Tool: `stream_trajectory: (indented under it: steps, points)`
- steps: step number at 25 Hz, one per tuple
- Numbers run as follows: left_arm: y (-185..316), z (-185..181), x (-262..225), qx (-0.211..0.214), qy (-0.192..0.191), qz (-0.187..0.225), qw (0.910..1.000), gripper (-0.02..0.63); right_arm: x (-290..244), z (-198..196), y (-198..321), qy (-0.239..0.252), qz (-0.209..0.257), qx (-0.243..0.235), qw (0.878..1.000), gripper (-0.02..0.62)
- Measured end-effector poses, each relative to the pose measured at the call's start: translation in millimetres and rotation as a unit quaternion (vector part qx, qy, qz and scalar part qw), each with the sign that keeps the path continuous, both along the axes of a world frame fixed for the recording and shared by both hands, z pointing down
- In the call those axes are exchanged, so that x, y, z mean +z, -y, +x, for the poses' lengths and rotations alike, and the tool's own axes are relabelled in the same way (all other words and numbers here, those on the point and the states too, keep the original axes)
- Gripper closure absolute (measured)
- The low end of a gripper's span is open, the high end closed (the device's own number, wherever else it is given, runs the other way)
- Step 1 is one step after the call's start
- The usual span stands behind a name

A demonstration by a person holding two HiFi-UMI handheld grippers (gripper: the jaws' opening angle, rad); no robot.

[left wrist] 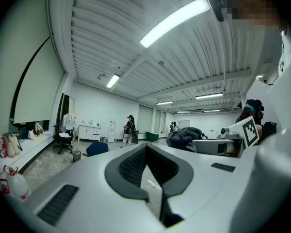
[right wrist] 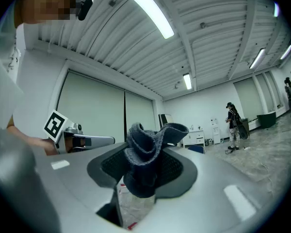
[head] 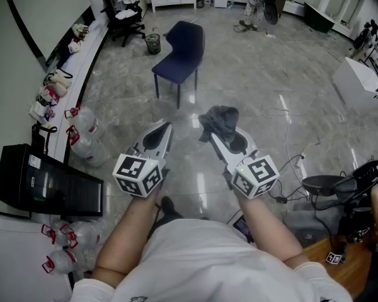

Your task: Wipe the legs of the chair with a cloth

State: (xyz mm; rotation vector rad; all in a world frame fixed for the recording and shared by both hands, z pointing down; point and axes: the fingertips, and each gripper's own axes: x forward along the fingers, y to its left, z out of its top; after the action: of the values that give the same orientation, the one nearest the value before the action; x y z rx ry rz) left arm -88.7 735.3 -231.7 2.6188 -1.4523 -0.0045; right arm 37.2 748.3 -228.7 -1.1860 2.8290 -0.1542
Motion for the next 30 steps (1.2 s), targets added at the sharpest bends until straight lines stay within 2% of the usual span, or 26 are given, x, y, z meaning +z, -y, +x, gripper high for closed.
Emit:
stream_trajectory:
  steps: [7, 12, 23, 30]
  points:
    - [25.0, -13.6, 7.6, 0.001, -0.003, -0.004, 1.0, 0.6, 3.9, -11.7, 24.4, 0.008, 0.0, 0.006, 1.0, 0.445]
    - [56.5, -38.2, 10.9, 0.007, -0.008, -0.008, 0.9999, 0.6, 7.6, -37.9, 55.2, 0.001, -0.006, 0.012, 1.0, 0.445]
    - [156.1, -129.1, 3.3, 0.048, -0.009, -0.009, 0.9988, 0.6, -2.5, -126.6, 153.0, 0.003, -0.003, 0.061, 0.998, 0.445]
    - [224.3, -144.1, 7.5, 0.068, -0.005, -0.011, 0.9976, 0.6, 13.9, -144.8, 219.0, 0.015, -0.022, 0.074, 0.997, 0.445]
